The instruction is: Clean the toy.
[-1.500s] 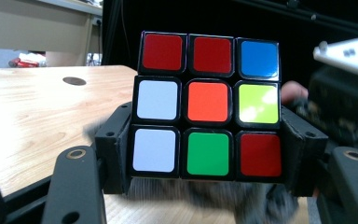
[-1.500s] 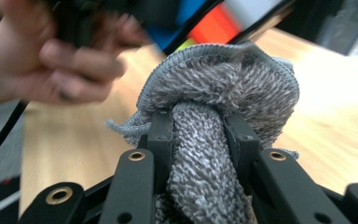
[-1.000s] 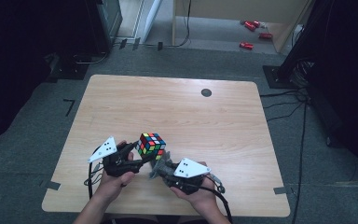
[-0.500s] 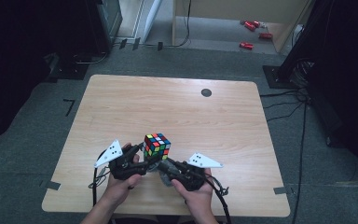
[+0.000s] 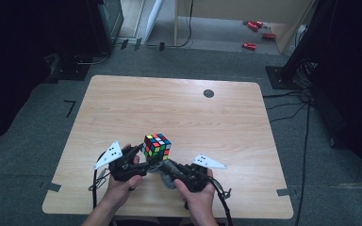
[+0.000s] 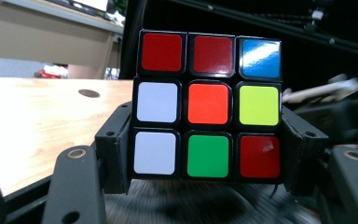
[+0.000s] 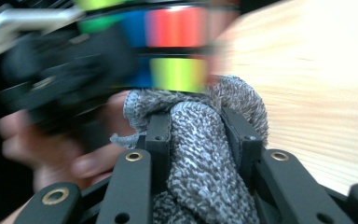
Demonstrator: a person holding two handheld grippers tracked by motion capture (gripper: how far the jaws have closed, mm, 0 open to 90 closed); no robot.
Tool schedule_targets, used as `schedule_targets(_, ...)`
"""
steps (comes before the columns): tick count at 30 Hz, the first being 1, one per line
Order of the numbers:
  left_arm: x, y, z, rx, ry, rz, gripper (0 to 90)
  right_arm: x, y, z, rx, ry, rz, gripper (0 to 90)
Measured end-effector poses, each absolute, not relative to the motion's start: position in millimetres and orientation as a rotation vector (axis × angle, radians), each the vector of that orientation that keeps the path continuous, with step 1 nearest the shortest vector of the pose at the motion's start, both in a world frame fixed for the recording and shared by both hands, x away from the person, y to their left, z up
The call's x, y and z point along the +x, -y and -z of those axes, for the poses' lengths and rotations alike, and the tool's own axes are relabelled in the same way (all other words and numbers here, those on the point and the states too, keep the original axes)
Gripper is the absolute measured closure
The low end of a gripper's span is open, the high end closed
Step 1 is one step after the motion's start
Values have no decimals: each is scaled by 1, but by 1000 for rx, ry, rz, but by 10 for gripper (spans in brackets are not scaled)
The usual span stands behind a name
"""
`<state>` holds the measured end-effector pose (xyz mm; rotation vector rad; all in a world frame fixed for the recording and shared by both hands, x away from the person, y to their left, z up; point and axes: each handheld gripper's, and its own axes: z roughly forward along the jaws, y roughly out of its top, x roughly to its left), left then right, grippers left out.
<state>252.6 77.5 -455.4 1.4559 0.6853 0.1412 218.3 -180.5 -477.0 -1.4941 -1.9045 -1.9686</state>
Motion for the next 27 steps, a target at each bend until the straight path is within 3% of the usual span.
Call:
schedule_targets(3, 254, -80, 455, 1450, -697, -143, 343, 219, 188, 481, -1581, 1867, 1966, 671)
schedule_targets(11, 250, -71, 458, 1494, -673, -156, 343, 208, 154, 476, -1308, 2048, 1925, 660)
schedule_targets(19, 253, -78, 456, 1465, -697, -167, 343, 221, 196, 479, -1623, 1812, 1980, 664)
schedule_targets(27, 250, -71, 458, 1495, -687, -168, 343, 214, 160, 478, -1343, 2003, 1875, 660)
